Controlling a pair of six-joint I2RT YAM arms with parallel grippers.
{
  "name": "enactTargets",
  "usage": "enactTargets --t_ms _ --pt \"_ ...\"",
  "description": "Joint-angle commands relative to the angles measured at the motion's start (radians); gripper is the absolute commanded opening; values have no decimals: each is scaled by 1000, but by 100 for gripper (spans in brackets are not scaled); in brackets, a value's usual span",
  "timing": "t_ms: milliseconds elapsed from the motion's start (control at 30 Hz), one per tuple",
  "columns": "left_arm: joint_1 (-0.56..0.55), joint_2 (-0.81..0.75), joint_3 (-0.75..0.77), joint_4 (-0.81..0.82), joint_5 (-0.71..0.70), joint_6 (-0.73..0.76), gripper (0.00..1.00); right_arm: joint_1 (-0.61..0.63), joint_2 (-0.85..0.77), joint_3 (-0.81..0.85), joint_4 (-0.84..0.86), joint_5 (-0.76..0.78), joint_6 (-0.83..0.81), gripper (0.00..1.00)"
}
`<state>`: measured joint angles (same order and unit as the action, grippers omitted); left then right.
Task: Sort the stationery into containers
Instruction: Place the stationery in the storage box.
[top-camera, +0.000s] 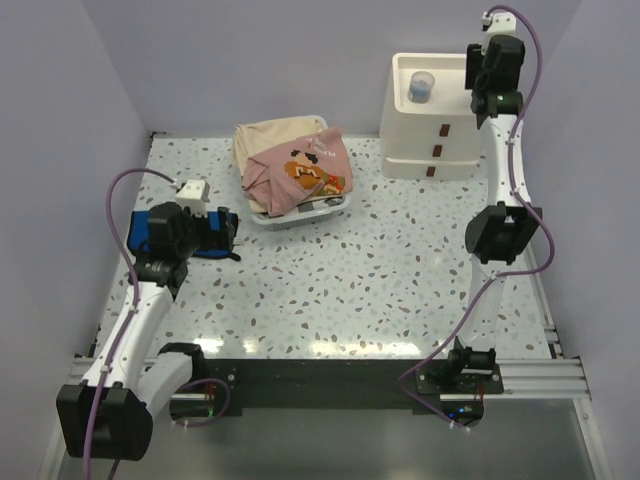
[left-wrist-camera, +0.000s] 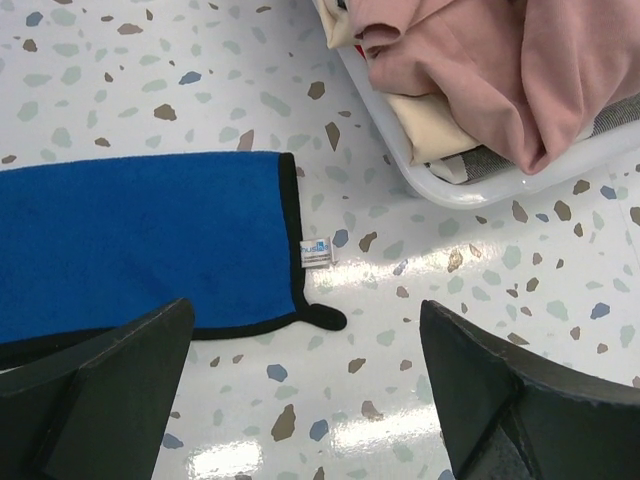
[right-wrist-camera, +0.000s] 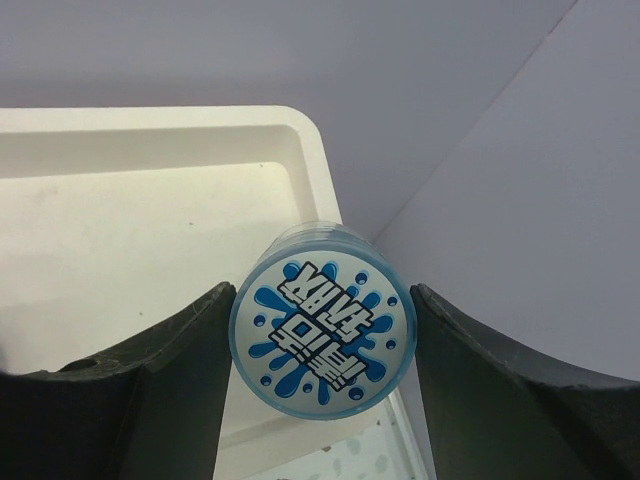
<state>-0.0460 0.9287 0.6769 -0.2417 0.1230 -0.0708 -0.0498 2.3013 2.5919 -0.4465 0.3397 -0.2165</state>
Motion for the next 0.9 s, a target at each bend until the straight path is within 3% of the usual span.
enactTargets --t_ms 0,67,100,233,667,767,867 --pt "5 18 47 10 17 -21 100 -19 -2 80 107 -27 46 0" --pt "3 25 50 13 20 -20 100 -22 6 83 120 -24 65 0" --pt "3 32 52 13 21 -18 100 -22 12 85 120 -25 75 10" --pt "3 39 58 15 24 -15 100 -27 20 88 109 -80 97 0" --pt "3 56 62 13 41 -15 100 -30 40 77 92 -165 158 0" --pt "3 64 70 5 43 -8 100 -30 47 80 88 -188 187 12" --pt "3 71 75 7 40 -4 100 -30 55 85 89 -177 200 36"
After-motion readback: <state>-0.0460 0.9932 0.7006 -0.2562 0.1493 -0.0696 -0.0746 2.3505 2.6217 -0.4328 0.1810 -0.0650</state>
